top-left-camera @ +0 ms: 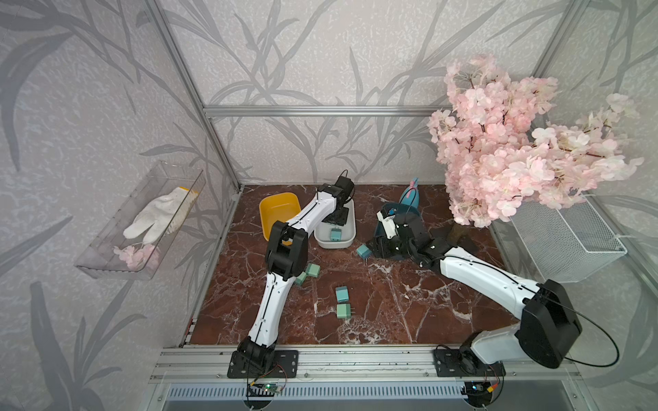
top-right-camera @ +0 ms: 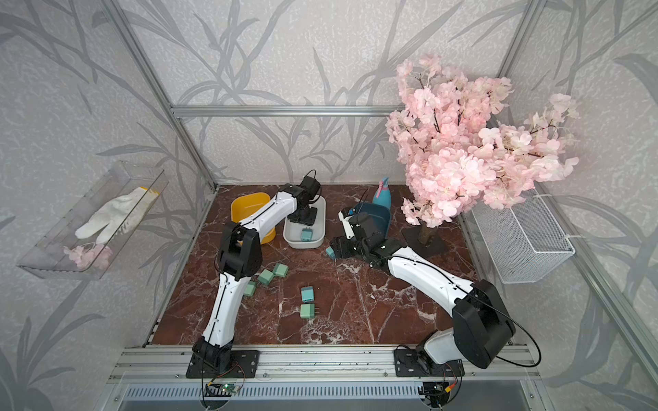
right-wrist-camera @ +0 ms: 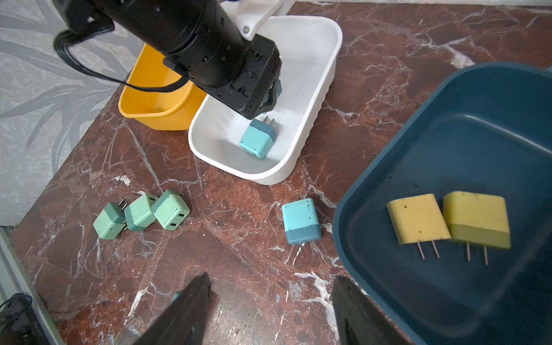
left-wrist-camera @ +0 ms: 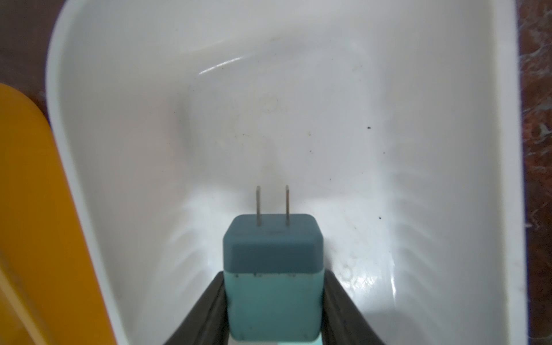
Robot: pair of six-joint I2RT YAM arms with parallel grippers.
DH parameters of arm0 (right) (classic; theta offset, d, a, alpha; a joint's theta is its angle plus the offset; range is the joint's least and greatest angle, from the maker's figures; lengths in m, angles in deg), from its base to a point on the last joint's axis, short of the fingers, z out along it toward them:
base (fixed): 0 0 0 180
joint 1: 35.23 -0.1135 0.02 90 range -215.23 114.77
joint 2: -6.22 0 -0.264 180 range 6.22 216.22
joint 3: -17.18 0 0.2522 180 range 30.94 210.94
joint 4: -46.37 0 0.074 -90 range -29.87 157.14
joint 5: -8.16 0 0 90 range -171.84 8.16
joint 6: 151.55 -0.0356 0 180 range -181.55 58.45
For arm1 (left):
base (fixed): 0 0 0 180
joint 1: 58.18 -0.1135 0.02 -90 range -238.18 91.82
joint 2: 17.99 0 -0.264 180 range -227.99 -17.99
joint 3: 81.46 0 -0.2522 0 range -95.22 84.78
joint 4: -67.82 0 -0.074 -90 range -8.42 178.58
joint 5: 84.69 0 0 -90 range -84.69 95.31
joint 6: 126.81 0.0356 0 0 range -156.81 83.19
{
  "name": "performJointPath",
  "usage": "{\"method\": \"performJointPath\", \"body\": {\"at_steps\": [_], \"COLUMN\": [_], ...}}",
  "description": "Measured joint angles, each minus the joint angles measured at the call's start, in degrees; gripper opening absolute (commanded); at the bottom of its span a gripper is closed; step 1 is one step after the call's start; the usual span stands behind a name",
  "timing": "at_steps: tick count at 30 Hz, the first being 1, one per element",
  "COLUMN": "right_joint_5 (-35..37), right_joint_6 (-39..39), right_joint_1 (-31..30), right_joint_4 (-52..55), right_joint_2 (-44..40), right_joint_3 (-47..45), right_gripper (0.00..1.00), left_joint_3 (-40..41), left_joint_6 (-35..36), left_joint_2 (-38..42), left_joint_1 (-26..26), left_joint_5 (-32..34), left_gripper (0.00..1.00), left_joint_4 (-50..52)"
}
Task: Place the plugs by color into the storage box
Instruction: Place the plug in the storage box, then pick up the plug from the center of the board.
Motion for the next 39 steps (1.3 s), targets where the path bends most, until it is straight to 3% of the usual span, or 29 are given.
{"method": "performJointPath", "body": {"at_steps": [2, 8, 23, 32, 39], "right_joint_5": [0.0, 0.0, 0.7, 3.9, 7.4], "right_joint_6": [0.2, 0.6, 0.8, 2.4, 5.0], "right_joint_1": [0.0, 0.0, 0.0, -1.0, -3.9], "right_joint_4": [0.1, 1.0, 5.6, 12.2, 16.6], "right_joint_2": [0.0, -0.1, -3.5, -3.6, -1.6], "right_joint_3": [0.0, 0.0, 0.6, 5.2, 11.1], "right_gripper": [0.7, 0.7, 0.69, 0.65, 0.65], "left_joint_3": [0.0, -0.1, -2.4, 2.4, 20.5], "left_joint_6": [0.0, -0.5, -0.9, -1.0, -1.0], "left_joint_2": [-0.1, -0.5, 1.3, 12.3, 28.3], "left_joint_1": [0.0, 0.0, 0.0, 0.0, 0.0], "left_joint_5": [-0.4, -0.6, -1.5, -3.1, -3.6], "left_gripper": [0.48, 0.62, 0.62, 0.61, 0.6], "left_joint_4": [0.0, 0.0, 2.1, 2.6, -0.5]}}
